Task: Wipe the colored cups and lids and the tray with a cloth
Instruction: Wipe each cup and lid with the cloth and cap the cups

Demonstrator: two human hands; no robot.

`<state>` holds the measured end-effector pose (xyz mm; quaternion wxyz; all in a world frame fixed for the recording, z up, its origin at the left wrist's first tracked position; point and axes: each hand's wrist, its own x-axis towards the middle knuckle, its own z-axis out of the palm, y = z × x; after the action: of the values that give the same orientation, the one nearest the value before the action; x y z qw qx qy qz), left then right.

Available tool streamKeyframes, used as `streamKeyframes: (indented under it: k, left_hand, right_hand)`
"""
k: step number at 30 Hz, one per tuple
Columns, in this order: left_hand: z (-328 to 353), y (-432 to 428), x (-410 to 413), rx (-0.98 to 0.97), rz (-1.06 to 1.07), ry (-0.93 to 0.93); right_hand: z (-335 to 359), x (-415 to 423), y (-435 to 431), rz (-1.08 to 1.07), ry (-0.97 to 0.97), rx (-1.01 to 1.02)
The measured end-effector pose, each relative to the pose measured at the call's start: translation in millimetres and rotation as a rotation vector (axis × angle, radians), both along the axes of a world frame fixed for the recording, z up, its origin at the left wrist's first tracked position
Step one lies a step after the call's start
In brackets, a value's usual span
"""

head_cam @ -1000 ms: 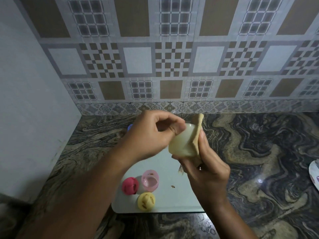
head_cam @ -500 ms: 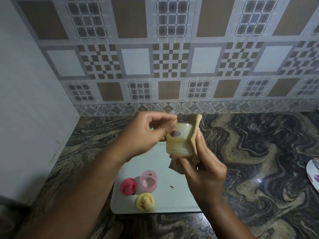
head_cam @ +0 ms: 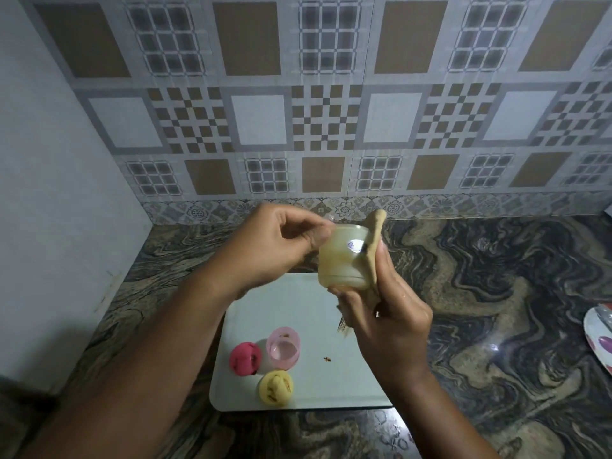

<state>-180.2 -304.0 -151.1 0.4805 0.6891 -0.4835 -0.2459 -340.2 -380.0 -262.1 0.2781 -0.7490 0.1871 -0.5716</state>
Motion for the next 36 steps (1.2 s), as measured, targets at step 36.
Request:
streamKeyframes:
  k: [36]
  left_hand:
    - [-15.1, 16.9, -7.8, -0.073, 0.044, -0.079]
  right_hand:
    - [-8.2, 6.5, 18.1, 0.107, -0.005, 0.065]
